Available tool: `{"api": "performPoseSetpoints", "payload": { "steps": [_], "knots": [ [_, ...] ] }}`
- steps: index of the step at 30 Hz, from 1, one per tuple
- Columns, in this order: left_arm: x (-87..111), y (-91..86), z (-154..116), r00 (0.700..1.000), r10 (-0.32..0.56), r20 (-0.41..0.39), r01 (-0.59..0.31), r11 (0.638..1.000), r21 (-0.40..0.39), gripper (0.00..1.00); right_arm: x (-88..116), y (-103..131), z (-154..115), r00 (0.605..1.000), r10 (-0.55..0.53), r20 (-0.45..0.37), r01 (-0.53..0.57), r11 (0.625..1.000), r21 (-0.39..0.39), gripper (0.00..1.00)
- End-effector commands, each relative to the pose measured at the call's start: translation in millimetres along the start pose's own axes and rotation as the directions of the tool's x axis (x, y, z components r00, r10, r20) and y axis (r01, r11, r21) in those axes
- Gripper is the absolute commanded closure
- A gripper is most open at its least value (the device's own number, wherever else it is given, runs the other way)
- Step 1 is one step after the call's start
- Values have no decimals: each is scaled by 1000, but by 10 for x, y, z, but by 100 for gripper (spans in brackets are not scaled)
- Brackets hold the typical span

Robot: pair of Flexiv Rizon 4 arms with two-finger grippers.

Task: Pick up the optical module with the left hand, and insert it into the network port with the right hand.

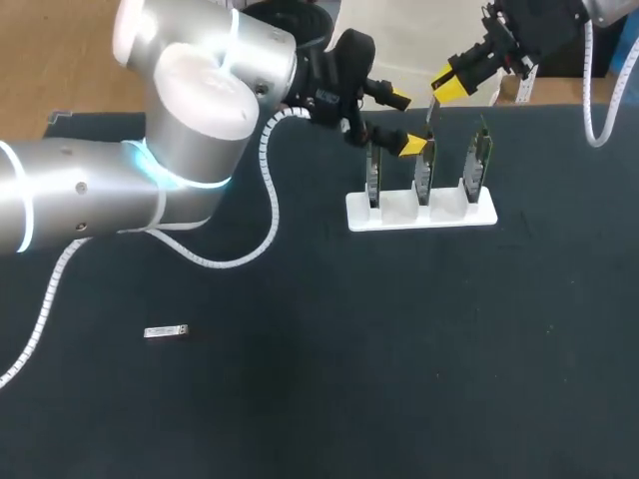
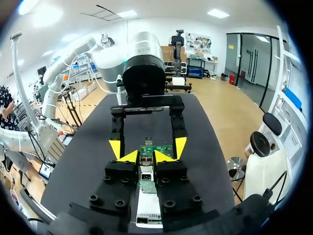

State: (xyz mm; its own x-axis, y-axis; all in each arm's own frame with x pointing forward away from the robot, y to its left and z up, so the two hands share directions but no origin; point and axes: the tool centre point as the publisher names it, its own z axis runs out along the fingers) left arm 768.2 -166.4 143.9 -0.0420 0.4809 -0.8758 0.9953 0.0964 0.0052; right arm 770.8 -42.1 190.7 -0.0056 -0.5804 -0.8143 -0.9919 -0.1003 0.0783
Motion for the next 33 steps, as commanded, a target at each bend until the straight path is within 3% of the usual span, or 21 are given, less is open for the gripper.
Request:
{"api": "performPoseSetpoints", "payload": {
  "steps": [1, 17, 33],
  "knots": [
    [-6, 17, 44, 998, 8, -61, -8, 1000, 2, 0, 4, 17, 4, 1000, -2, 2, 2, 1000, 6, 100],
    [152, -45, 54, 995, -29, -93, 30, 999, 12, 0, 0, -5, 11, 1000, -3, -3, 3, 1000, 4, 100],
    [151, -64, 58, 994, -26, -107, 28, 1000, 14, 0, 6, 24, 5, 999, -12, -33, 12, 1000, 6, 100]
  ]
}}
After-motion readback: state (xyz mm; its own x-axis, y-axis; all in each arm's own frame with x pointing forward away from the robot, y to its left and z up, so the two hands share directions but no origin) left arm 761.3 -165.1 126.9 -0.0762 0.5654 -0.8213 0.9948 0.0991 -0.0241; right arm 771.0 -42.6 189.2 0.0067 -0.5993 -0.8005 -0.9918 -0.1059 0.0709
